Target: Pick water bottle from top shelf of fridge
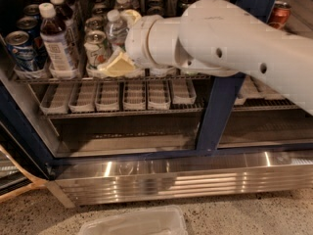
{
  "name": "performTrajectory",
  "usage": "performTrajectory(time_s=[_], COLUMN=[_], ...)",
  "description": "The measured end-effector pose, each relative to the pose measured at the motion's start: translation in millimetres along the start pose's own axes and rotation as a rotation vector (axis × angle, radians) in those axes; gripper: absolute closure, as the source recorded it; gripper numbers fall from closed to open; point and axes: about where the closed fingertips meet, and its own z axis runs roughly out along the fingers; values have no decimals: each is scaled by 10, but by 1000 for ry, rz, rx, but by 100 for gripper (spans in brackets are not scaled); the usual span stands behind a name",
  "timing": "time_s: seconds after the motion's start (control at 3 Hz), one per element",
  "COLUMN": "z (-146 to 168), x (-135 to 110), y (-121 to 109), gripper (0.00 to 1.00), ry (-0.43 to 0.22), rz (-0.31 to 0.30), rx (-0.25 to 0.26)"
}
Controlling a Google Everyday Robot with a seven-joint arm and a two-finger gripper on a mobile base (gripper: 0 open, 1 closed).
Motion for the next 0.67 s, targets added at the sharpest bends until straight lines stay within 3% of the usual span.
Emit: performTrajectory(time_s=[0.33,0.67], z=[-14,-96], x=[-28,151], y=[-21,-69], gripper=[18,16], ry=[1,66], rz=[-1,-21], rx=[1,71])
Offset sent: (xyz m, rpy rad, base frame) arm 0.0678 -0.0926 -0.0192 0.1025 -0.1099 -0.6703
